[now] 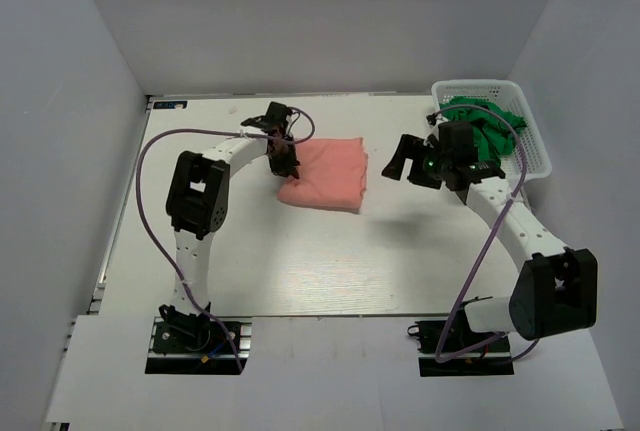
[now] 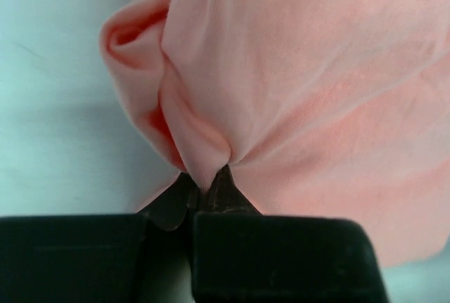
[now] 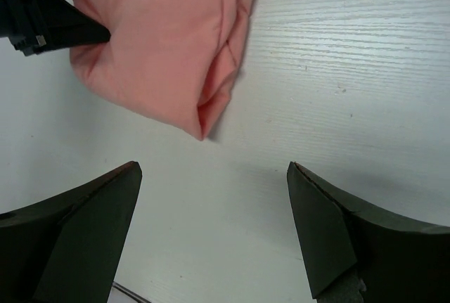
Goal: Fold and stack the t-shirts
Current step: Put the neatly folded tshirt into the corner of the board with the left arm
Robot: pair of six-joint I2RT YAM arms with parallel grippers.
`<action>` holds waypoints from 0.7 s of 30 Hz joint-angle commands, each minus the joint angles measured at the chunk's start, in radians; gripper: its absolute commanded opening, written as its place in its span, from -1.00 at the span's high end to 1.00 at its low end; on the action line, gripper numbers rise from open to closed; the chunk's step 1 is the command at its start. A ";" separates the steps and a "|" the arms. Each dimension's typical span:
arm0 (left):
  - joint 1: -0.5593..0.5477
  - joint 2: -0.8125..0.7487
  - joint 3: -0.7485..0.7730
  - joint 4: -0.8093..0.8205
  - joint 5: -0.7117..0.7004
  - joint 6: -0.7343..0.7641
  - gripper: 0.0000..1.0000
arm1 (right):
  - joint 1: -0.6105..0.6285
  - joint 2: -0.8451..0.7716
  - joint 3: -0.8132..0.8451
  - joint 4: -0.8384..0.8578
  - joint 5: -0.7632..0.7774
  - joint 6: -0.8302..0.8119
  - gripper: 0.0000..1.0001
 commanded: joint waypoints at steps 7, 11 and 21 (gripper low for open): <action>0.162 0.021 0.228 -0.109 -0.318 0.332 1.00 | -0.013 -0.077 0.028 -0.036 0.068 -0.039 -0.80; 0.237 0.030 0.285 -0.139 -0.370 0.416 1.00 | -0.015 -0.064 0.053 -0.061 0.079 -0.050 -0.80; 0.424 0.101 0.465 -0.163 -0.449 0.576 1.00 | -0.019 -0.008 0.099 -0.079 0.052 -0.044 -0.80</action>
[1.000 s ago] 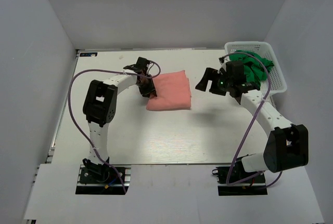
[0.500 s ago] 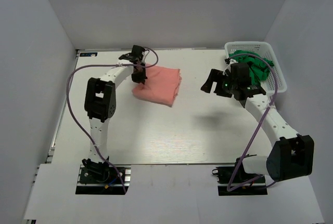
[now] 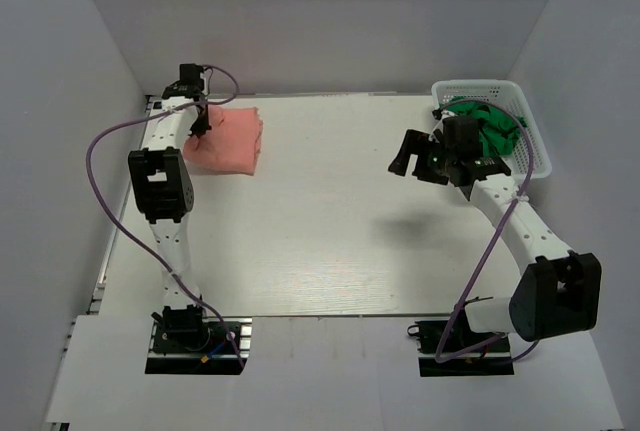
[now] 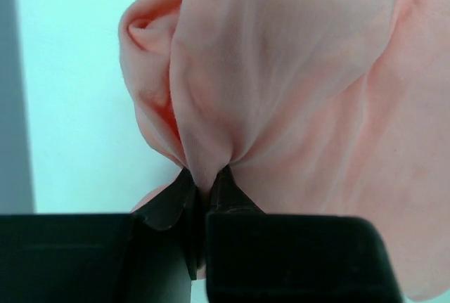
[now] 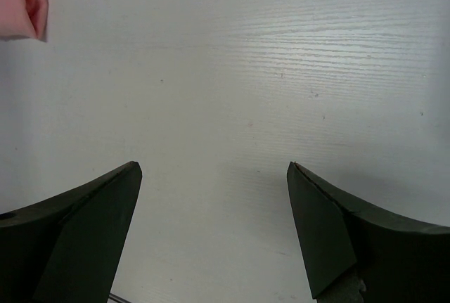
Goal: Fold and stack the t-shirts
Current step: Put the neatly folded tshirt into the corner of the board with the left arm
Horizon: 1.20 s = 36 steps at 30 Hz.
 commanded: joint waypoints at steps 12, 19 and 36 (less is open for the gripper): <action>0.178 0.123 0.278 0.038 0.040 0.109 1.00 | -0.006 -0.025 0.061 -0.068 0.034 -0.016 -0.80; 0.211 0.123 0.278 0.073 0.038 0.109 -0.25 | -0.001 -0.040 0.061 -0.075 0.054 -0.008 -0.80; 0.113 -0.244 0.083 0.017 0.299 -0.176 -1.00 | -0.003 -0.114 -0.050 0.115 -0.035 0.023 -0.80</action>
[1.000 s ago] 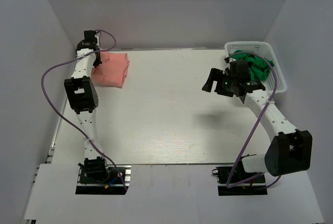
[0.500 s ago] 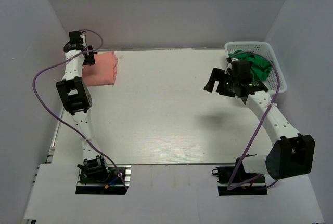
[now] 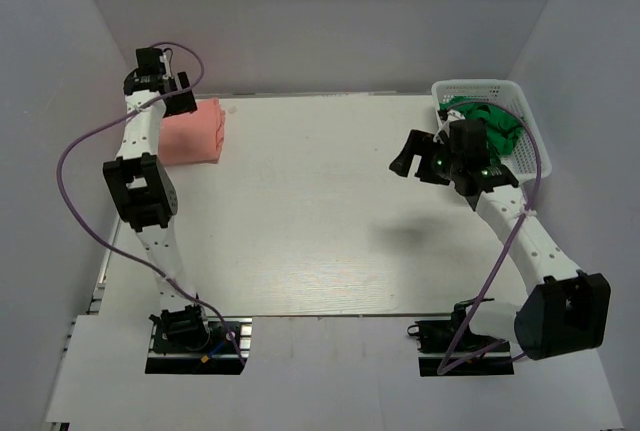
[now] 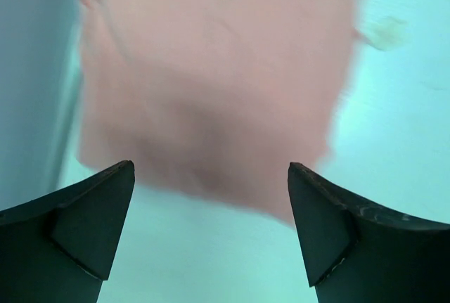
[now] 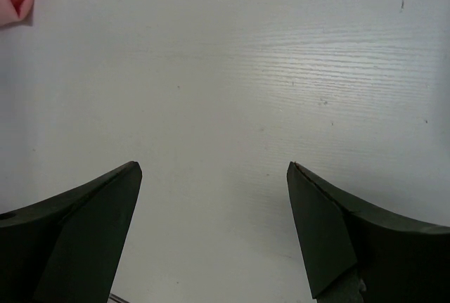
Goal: Fold and stack the t-shirts
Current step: Put the neatly folded tshirt into the corner of the board with the left arm
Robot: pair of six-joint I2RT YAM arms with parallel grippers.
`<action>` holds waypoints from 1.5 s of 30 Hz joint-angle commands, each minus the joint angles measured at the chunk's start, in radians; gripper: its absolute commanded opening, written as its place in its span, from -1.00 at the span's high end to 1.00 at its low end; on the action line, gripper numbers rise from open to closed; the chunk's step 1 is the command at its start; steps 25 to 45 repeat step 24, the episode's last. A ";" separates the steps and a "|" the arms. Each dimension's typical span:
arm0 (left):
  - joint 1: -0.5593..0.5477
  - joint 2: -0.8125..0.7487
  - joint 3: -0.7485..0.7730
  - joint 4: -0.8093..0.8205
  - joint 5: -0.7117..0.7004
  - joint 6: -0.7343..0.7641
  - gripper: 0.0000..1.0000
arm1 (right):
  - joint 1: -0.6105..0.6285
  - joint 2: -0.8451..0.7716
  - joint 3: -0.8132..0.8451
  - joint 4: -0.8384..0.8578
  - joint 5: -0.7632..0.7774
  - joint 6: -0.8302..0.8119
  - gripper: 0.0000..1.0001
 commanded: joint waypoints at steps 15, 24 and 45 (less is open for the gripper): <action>-0.751 -0.971 -1.076 0.294 0.119 -0.495 -1.00 | -0.001 -0.302 -0.284 0.194 -0.062 0.006 -0.80; -0.844 -1.102 -1.193 0.279 -0.120 -0.523 -1.00 | 0.000 -0.456 -0.465 0.354 -0.065 0.046 -0.80; -0.844 -1.102 -1.193 0.279 -0.120 -0.523 -1.00 | 0.000 -0.456 -0.465 0.354 -0.065 0.046 -0.80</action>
